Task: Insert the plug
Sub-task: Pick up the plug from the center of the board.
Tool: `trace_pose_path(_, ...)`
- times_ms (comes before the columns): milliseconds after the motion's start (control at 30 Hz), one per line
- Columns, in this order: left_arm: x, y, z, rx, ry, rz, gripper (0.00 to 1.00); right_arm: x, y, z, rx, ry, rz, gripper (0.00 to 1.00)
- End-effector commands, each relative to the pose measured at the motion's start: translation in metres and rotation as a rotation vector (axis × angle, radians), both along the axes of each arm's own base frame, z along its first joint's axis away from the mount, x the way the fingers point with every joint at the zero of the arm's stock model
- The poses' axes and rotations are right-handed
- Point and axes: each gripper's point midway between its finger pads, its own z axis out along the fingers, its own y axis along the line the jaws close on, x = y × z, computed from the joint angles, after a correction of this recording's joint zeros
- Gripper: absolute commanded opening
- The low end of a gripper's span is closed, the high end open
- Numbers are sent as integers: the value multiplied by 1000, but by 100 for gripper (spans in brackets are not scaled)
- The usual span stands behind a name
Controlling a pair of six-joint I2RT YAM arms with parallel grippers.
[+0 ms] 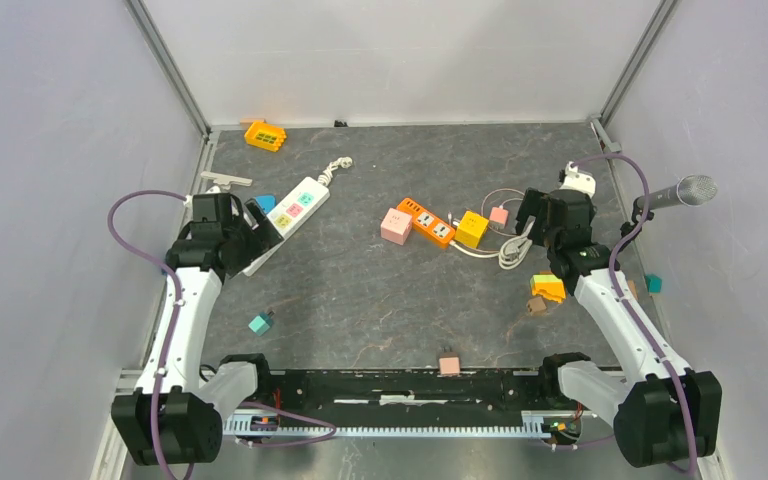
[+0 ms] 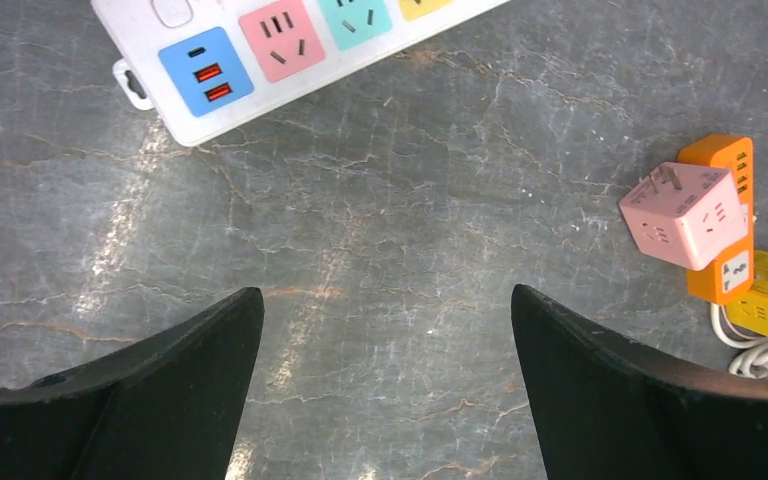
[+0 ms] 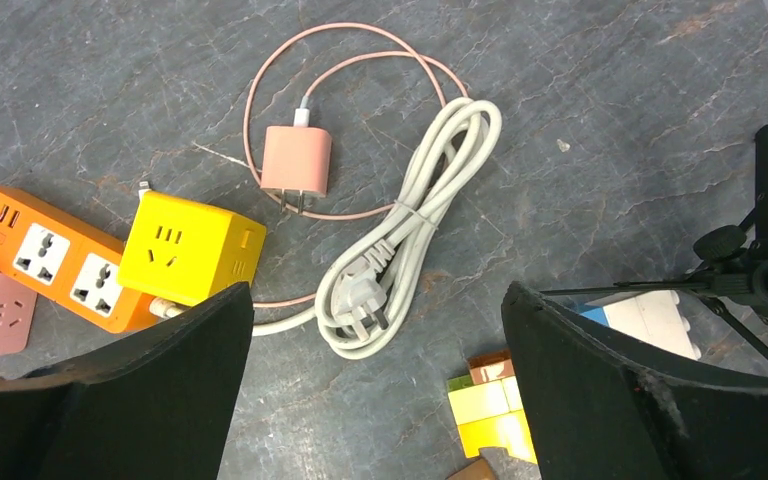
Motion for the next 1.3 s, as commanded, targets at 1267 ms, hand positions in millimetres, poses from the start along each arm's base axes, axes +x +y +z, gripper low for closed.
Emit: trace_pose_path(1267, 23, -91, -29, -223, 153, -266, 100, -19, 74, -25, 157, 108, 435, 98)
